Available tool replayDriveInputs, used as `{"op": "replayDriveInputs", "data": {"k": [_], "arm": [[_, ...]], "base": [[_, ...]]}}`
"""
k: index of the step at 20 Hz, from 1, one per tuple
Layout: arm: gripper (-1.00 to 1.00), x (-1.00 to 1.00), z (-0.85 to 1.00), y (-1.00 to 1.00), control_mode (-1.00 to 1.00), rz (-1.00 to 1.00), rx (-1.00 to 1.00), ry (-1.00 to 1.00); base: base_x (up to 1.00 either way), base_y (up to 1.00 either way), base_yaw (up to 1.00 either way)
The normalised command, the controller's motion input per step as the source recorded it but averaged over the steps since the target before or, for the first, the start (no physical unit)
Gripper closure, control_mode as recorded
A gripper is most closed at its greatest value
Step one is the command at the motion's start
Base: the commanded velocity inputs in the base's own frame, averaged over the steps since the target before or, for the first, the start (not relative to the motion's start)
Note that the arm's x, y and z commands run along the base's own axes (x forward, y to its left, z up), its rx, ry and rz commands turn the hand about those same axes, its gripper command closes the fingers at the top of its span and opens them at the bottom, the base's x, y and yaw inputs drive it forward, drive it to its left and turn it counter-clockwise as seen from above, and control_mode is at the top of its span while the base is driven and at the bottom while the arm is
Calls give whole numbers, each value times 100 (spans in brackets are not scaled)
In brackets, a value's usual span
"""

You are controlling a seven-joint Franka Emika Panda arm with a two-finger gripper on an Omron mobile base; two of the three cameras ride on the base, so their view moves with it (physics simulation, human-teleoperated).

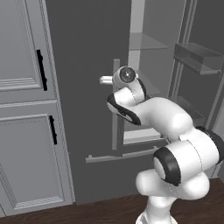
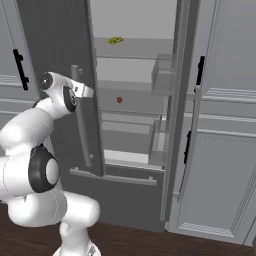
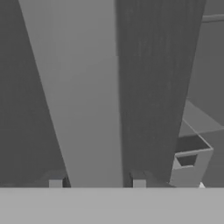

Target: Take the strawberry from the fridge and place it on top of the pancake, located on the dining counter.

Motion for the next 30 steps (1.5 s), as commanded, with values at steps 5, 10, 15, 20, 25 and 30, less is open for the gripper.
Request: {"op": "replayDriveInputs", "data": {"k": [5, 10, 15, 20, 25, 30], "arm": [[100, -39, 7, 96, -100, -27, -3, 0], [-100, -10, 0, 86, -100, -27, -5, 3], [-100, -88, -4, 4, -100, -16, 3, -8], [-100, -90, 10, 0, -100, -2, 9, -17], [-100, -53, 19, -17, -100, 10, 12, -8], [-100, -61, 0, -72, -100, 24, 24, -2]], "base": [[0, 0, 0], [0, 0, 0], [0, 0, 0], [0, 0, 0], [0, 0, 0], [0, 0, 0]]}}
